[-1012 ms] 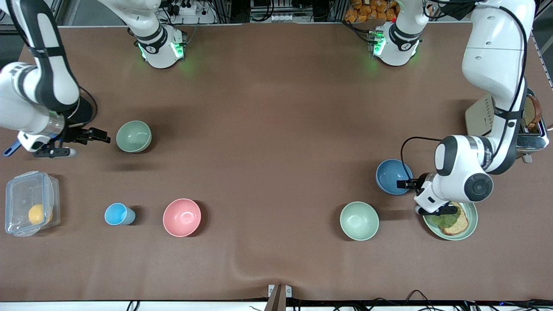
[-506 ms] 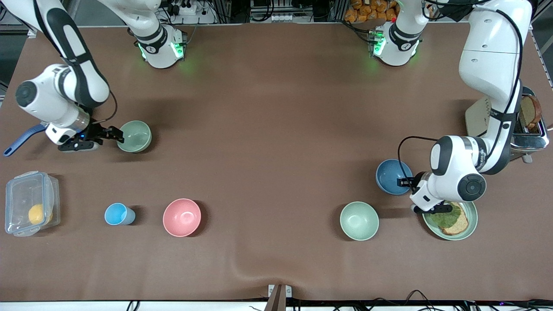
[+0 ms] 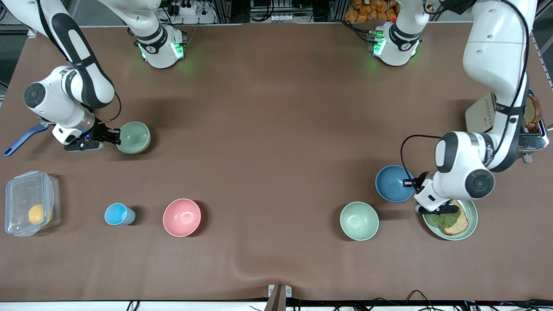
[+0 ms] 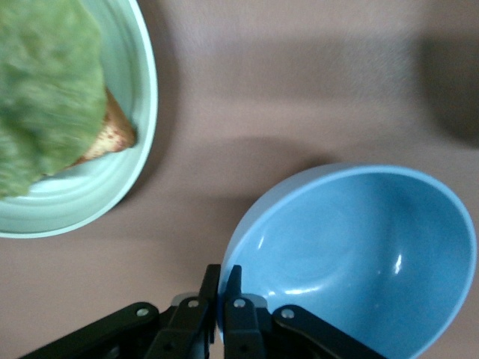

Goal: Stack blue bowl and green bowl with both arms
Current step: 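Grasp the blue bowl with the left gripper while the right grasps the green bowl, then slide the green bowl to center with the right gripper while the left carries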

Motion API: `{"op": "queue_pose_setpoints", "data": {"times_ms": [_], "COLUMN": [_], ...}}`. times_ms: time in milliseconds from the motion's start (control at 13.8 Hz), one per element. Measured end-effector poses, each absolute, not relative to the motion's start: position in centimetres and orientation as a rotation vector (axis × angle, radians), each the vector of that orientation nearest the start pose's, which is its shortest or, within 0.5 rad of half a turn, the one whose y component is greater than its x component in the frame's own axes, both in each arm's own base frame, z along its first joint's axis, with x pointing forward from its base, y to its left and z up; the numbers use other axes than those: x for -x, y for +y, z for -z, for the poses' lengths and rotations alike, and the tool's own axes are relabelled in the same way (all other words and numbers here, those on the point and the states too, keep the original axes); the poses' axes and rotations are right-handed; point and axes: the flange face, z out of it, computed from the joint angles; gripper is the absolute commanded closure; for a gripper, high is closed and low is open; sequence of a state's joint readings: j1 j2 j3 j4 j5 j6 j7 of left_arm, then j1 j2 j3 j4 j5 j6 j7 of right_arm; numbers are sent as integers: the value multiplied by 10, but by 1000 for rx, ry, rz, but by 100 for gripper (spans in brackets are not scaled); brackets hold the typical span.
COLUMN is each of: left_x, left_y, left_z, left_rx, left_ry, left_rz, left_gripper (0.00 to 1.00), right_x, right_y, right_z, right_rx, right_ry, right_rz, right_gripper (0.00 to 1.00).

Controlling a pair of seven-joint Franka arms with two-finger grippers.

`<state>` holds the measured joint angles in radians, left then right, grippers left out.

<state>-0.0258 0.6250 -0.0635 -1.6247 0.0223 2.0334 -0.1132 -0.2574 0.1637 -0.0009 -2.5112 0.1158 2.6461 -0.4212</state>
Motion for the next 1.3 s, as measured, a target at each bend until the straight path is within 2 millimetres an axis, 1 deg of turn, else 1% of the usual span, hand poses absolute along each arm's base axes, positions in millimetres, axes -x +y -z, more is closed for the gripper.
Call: {"op": "queue_pose_setpoints", "data": {"times_ms": [72,217,289,361,506,651,723,867,1012,1157,1301], "left_x": [-665,-665,-665,-665,-664,-664,-664,-664,-662,-659,-655], "left_y": [-53,-52,-52,-52,-51,-50,-51,-56,-70,-95,-121], "left_z": [-254,-272,-282,-292,-310,-323,-327,-333,-335,-336,-338], "left_rx": [3124,3126,3127,3127,3129,3144,3159,3178,3185,3193,3202], "left_ry": [-33,-34,-34,-34,-37,-54,-67,-80,-101,-146,-182], "left_rz": [-312,-288,-277,-265,-237,-217,-209,-200,-200,-207,-215], "left_gripper": [100,100,100,100,100,100,100,100,100,100,100], "right_x": [-450,-453,-457,-463,-479,-491,-493,-493,-490,-484,-475], "right_y": [-118,-107,-97,-82,-45,-3,20,68,119,161,199], "right_z": [-217,-219,-222,-228,-250,-275,-282,-290,-297,-304,-306], "right_rx": [3080,3067,3051,3032,3007,3003,3003,3002,2995,2984,2965], "right_ry": [-105,-90,-58,-15,79,159,197,269,353,424,489], "right_rz": [-11,-25,-47,-75,-117,-113,-103,-99,-96,-84,-51], "right_gripper": [100,100,100,100,100,100,100,100,100,100,100]}}
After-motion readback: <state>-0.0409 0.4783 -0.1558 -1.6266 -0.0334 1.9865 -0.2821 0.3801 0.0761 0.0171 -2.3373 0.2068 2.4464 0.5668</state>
